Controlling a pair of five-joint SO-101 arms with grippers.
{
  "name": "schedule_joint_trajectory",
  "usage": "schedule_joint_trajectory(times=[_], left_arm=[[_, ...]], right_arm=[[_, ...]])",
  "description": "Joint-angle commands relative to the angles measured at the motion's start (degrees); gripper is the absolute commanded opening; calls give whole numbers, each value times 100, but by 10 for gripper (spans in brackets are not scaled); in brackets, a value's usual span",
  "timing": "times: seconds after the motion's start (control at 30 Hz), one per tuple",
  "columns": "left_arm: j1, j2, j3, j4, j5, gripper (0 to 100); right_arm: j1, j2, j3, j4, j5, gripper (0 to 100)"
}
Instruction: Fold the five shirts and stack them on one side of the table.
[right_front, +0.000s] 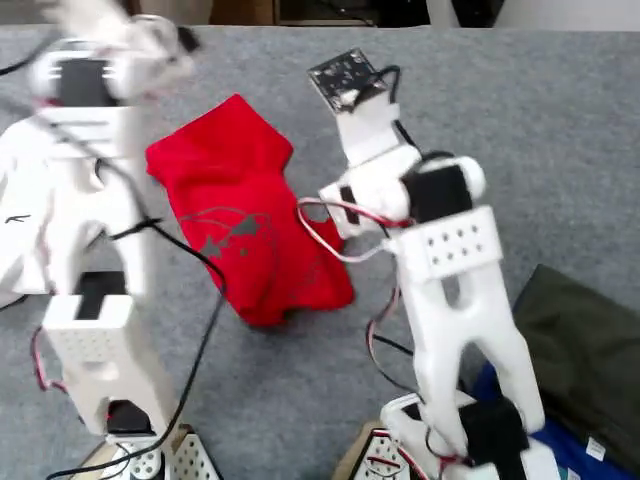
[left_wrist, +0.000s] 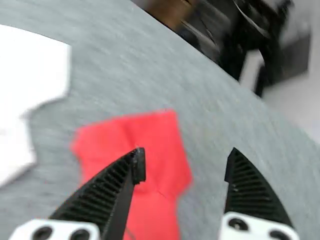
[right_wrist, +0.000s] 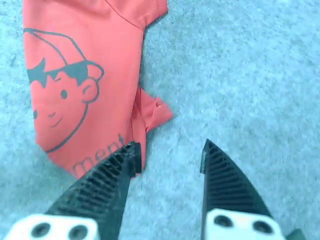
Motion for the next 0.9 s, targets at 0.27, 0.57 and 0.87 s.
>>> schedule_joint_trajectory(times=[0.27, 0.57, 0.87], left_arm=[[-2330, -233, 70, 1134, -844, 264], [-2497, -242, 1415, 1134, -1451, 236], [-2444, -778, 2919, 1125, -1459, 236]], right_arm=[[-989, 3952, -2352, -1758, 62, 205], [-1560, 7020, -5525, -1758, 44, 203], [-1209, 9191, -8136, -1020, -18, 202]])
